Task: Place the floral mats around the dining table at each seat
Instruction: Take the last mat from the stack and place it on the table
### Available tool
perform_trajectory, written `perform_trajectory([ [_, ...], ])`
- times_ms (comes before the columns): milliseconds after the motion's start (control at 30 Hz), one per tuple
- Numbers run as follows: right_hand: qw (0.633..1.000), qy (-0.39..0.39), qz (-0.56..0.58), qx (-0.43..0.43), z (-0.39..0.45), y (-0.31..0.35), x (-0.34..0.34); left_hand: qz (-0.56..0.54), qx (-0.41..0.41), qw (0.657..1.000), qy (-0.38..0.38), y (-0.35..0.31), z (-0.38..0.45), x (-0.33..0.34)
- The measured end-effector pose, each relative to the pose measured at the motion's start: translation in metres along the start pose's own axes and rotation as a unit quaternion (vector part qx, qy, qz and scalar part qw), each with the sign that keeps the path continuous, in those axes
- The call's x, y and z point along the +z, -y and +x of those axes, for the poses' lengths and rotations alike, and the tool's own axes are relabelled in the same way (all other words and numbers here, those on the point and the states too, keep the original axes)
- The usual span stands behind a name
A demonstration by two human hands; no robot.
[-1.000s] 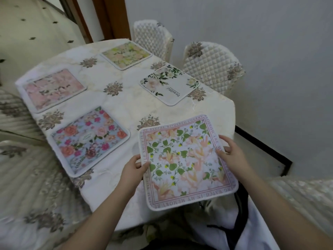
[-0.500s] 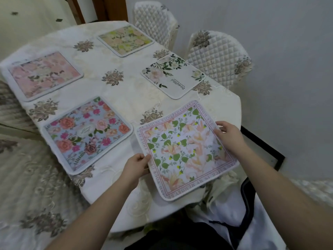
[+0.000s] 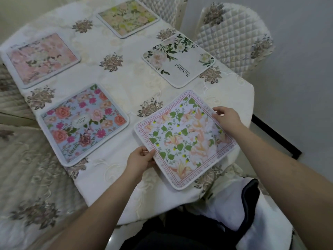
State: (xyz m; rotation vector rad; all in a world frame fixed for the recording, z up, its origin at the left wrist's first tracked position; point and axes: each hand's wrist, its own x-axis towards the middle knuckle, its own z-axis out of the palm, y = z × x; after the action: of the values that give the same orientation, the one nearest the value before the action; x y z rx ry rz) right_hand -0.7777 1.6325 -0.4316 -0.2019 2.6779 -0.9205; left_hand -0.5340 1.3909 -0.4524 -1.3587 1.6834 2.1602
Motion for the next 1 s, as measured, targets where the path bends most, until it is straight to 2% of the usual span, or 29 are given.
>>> perform_trajectory([
  [400,0.999,0.035,0.019,-0.017,0.038,-0.019,0.013,0.055,0.008,0.998,-0.030,0.013,0.015,0.016],
  [1000,0.999,-0.008,0.006,-0.039,0.037,-0.035,0.029,0.118,0.010,0.990,-0.071,0.013,0.020,0.016],
])
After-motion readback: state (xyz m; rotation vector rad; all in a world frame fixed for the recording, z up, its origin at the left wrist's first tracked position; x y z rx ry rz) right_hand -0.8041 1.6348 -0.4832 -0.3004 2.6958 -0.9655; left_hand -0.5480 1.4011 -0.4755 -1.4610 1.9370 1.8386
